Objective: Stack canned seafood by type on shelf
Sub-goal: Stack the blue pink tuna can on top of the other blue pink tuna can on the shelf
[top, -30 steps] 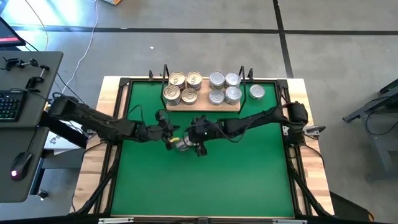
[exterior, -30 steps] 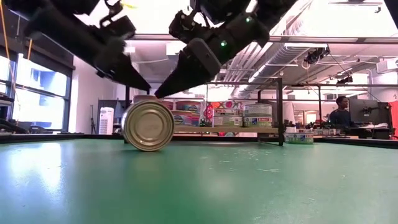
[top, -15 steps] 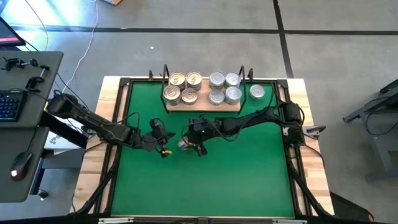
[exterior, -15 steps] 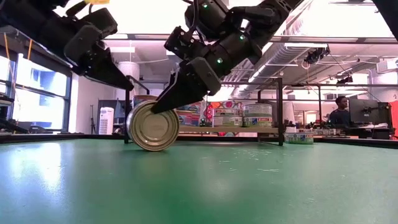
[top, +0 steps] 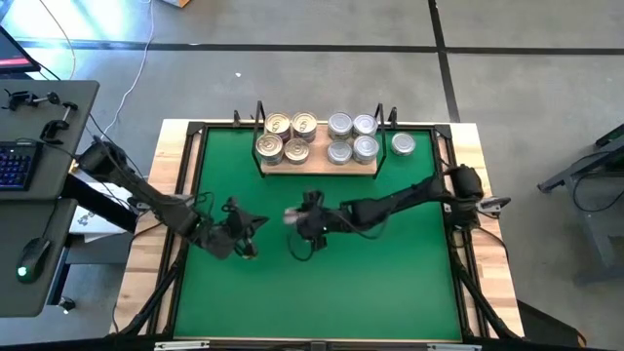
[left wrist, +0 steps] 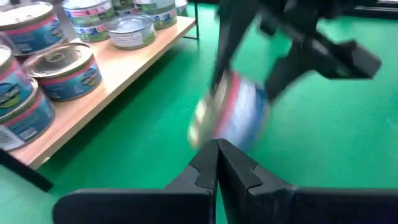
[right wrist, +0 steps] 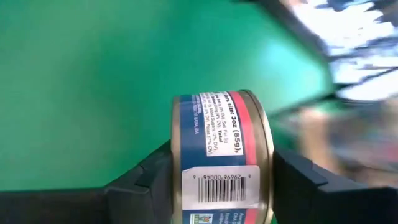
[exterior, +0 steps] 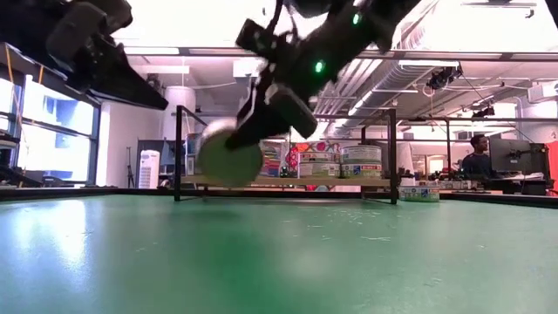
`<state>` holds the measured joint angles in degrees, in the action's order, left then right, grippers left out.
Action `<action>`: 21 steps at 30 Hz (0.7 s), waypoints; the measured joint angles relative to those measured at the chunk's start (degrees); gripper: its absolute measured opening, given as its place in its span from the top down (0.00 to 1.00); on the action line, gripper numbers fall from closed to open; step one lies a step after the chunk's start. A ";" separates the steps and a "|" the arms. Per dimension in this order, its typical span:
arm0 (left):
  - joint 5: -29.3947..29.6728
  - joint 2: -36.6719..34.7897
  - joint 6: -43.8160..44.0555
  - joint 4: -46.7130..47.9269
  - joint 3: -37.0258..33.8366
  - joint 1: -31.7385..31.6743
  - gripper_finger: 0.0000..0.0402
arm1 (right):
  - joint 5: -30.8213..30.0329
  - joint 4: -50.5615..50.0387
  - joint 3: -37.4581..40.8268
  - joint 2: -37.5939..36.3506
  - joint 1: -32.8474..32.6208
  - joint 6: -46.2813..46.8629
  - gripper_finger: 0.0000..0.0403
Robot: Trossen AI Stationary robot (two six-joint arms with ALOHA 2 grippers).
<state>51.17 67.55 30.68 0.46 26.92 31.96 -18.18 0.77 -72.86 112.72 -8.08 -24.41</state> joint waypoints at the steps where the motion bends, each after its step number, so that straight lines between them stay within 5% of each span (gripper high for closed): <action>1: 1.04 0.00 0.77 0.58 0.00 0.61 1.00 | -4.52 -0.50 0.00 -1.09 -0.78 -1.78 0.55; 6: 4.92 0.00 5.88 4.51 0.00 2.78 1.00 | -26.43 -1.39 -0.01 -4.82 -2.60 -15.47 0.55; 9: 5.44 0.01 8.00 6.08 0.00 3.47 1.00 | -31.94 -1.21 -0.04 -6.05 0.04 -23.55 0.55; 21: 6.72 0.11 8.25 6.06 0.00 4.53 1.00 | -14.26 12.37 -0.04 -3.19 14.10 -32.67 0.55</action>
<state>57.89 67.66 38.94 6.52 26.92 36.49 -32.44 13.13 -72.90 109.52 6.02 -57.08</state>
